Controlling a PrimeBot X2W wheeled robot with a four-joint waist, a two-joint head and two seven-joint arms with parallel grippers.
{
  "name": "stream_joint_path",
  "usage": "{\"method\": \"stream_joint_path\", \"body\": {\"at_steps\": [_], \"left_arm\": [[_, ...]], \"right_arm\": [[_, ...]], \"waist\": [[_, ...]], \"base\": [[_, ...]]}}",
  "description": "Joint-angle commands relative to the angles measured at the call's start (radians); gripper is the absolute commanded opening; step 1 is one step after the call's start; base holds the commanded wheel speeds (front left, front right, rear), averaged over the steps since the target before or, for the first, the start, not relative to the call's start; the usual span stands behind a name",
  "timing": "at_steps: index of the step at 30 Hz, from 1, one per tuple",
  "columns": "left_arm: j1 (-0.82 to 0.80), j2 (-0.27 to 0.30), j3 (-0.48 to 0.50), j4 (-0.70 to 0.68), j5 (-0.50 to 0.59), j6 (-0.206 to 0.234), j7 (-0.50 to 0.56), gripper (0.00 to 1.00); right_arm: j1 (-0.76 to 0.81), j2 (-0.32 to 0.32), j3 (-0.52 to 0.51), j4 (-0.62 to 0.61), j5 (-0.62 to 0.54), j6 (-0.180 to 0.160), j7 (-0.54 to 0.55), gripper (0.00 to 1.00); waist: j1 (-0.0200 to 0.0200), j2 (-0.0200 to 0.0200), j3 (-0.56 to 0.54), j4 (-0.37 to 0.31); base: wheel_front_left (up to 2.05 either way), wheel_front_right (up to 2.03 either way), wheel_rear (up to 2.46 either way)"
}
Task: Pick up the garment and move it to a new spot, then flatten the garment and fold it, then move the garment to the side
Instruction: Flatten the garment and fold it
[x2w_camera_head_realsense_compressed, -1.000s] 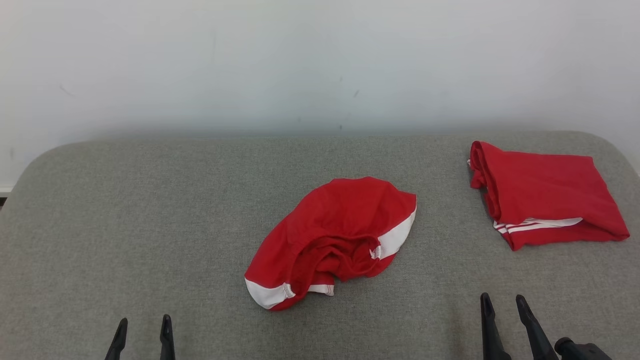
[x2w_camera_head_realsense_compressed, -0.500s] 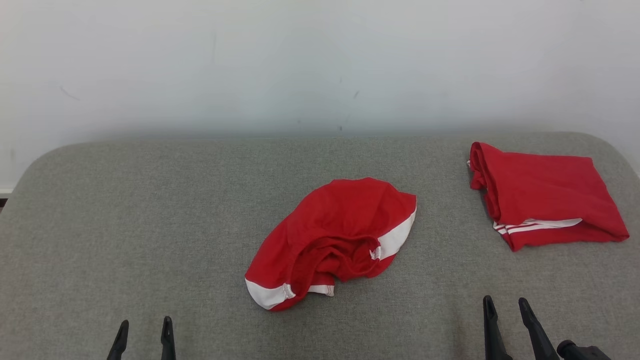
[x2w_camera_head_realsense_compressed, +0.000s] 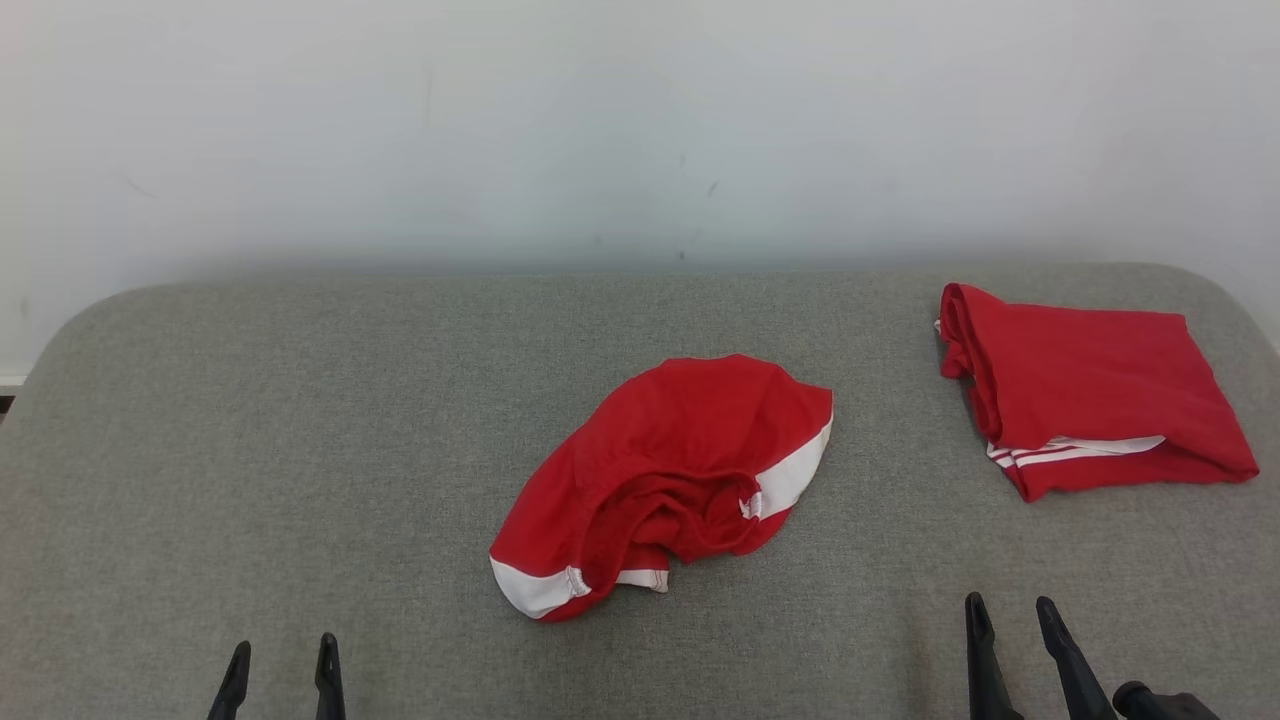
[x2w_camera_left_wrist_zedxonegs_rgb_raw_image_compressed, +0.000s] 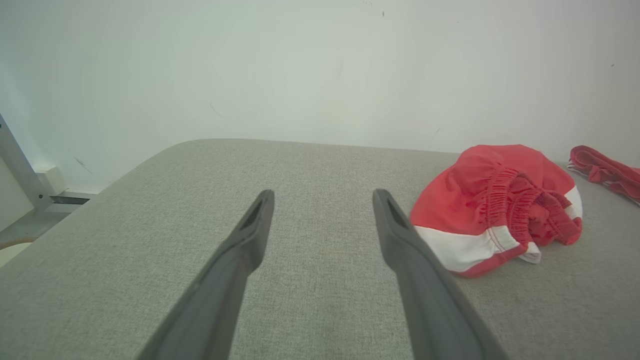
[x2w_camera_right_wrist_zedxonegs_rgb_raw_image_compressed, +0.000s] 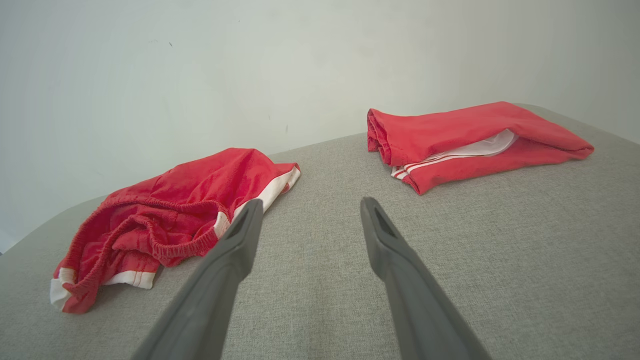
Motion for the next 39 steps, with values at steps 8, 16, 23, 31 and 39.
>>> {"method": "stream_joint_path", "body": {"at_steps": [8,16,23,31,39], "left_arm": [[0.009,-0.002,0.0,-0.006,-0.005,0.001,-0.003,1.0],[-0.001,-0.002,0.016,-0.017,-0.053,0.007,-0.003,1.0],[-0.016,-0.001,-0.016,-0.023,-0.051,0.015,-0.003,1.0],[-0.017,-0.001,-0.032,0.0,-0.069,0.012,-0.003,1.0],[-0.045,-0.001,-0.052,0.013,-0.08,0.013,-0.003,1.0]], "right_arm": [[0.012,0.0,0.005,0.002,0.001,-0.002,-0.001,1.0],[-0.02,0.0,0.108,0.017,0.01,-0.002,-0.001,1.0],[-0.13,-0.001,0.3,0.099,0.002,-0.002,-0.001,1.0],[-0.326,0.0,0.491,0.312,0.009,-0.002,-0.001,1.0],[-0.512,0.0,0.589,0.58,0.053,-0.002,-0.001,1.0]], "waist": [[0.0,0.0,0.0,0.004],[0.0,0.0,0.004,0.038],[0.0,0.0,0.016,0.118],[0.0,0.0,0.021,0.2],[0.0,0.0,0.04,0.259]], "base": [[0.0,0.0,0.0],[0.0,0.0,0.0],[0.0,0.0,0.0],[0.0,0.0,0.0],[0.0,0.0,0.0]]}}
